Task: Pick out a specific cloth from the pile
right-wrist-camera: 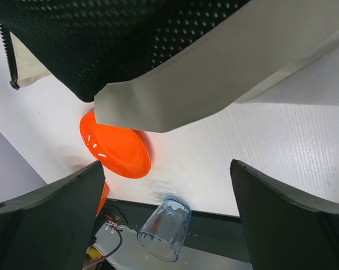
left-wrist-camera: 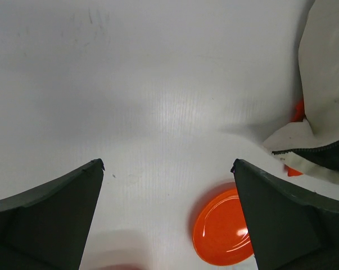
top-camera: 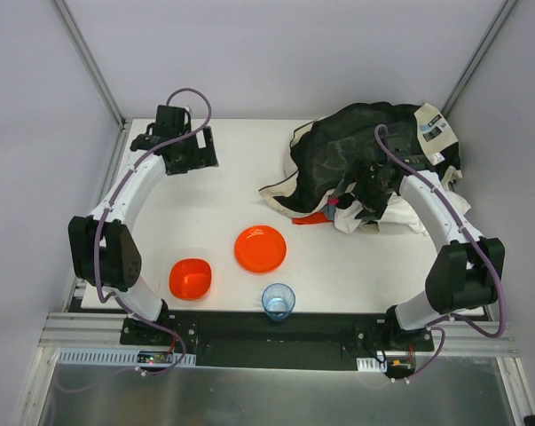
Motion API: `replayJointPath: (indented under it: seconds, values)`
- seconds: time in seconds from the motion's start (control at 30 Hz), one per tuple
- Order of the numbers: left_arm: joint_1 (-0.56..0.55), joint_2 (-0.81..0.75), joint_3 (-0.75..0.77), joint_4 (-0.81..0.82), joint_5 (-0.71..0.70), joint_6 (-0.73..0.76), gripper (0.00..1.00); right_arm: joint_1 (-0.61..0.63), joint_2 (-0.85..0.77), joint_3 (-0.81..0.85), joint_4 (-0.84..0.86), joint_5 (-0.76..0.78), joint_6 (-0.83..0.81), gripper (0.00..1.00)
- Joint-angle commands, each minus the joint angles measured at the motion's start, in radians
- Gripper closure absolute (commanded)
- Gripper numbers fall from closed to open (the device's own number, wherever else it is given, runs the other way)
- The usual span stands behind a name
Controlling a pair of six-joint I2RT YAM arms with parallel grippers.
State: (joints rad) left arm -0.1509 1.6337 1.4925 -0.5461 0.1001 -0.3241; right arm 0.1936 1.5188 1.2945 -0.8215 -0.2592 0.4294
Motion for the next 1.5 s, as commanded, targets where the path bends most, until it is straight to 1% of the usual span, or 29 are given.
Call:
replayJointPath:
  seconds: [0.0,0.17,0.37,0.53,0.7,0.73,0.77,0.8,0.87,0.9,0.97,1.0,1.07,1.1,1.27,1.47]
  values:
    - [-0.053,-0.015,-0.028,-0.048,-0.031,0.042,0.01,-0.016,0.003,-0.011,0.041,-0.031,0.014,0.05]
    - [-0.085,0.018,-0.006,-0.046,0.021,0.042,0.01,-0.04,0.041,-0.037,0.108,-0.04,0.061,0.04]
    - [-0.102,0.083,0.038,-0.049,0.069,0.059,0.01,-0.045,0.124,0.015,0.14,-0.035,0.072,0.04]
    - [-0.102,0.107,0.058,-0.046,0.082,0.068,0.01,-0.043,0.178,0.054,0.159,-0.037,0.075,0.04]
    - [-0.104,0.121,0.058,-0.046,0.098,0.072,0.01,-0.045,0.265,0.081,0.177,-0.066,0.1,0.04]
    - [-0.104,0.123,0.057,-0.046,0.101,0.072,0.01,-0.046,0.283,0.094,0.179,-0.069,0.104,0.01]
    - [-0.102,0.123,0.055,-0.046,0.105,0.077,0.01,-0.049,0.303,0.103,0.179,-0.078,0.106,0.04]
    - [-0.102,0.123,0.052,-0.046,0.107,0.082,0.01,-0.051,0.317,0.117,0.183,-0.087,0.103,0.1]
    - [-0.102,0.114,0.042,-0.046,0.095,0.088,0.01,-0.052,0.339,0.137,0.199,-0.1,0.089,0.26]
    - [-0.102,0.11,0.035,-0.046,0.089,0.091,0.01,-0.052,0.348,0.15,0.2,-0.1,0.088,0.4]
    - [-0.102,0.107,0.028,-0.048,0.085,0.094,0.01,-0.057,0.363,0.173,0.2,-0.107,0.088,0.64]
    - [-0.102,0.106,0.025,-0.046,0.087,0.095,0.01,-0.059,0.372,0.184,0.199,-0.11,0.086,0.77]
    - [-0.102,0.106,0.023,-0.046,0.079,0.097,0.01,-0.063,0.388,0.209,0.194,-0.129,0.088,0.97]
    - [-0.102,0.107,0.025,-0.046,0.078,0.097,0.01,-0.065,0.391,0.222,0.188,-0.132,0.086,0.99]
    - [-0.102,0.124,0.06,-0.049,0.085,0.103,0.01,-0.066,0.368,0.269,0.167,-0.146,0.075,0.99]
    - [-0.102,0.133,0.126,-0.046,0.11,0.099,0.01,-0.066,0.29,0.293,0.14,-0.137,0.039,0.99]
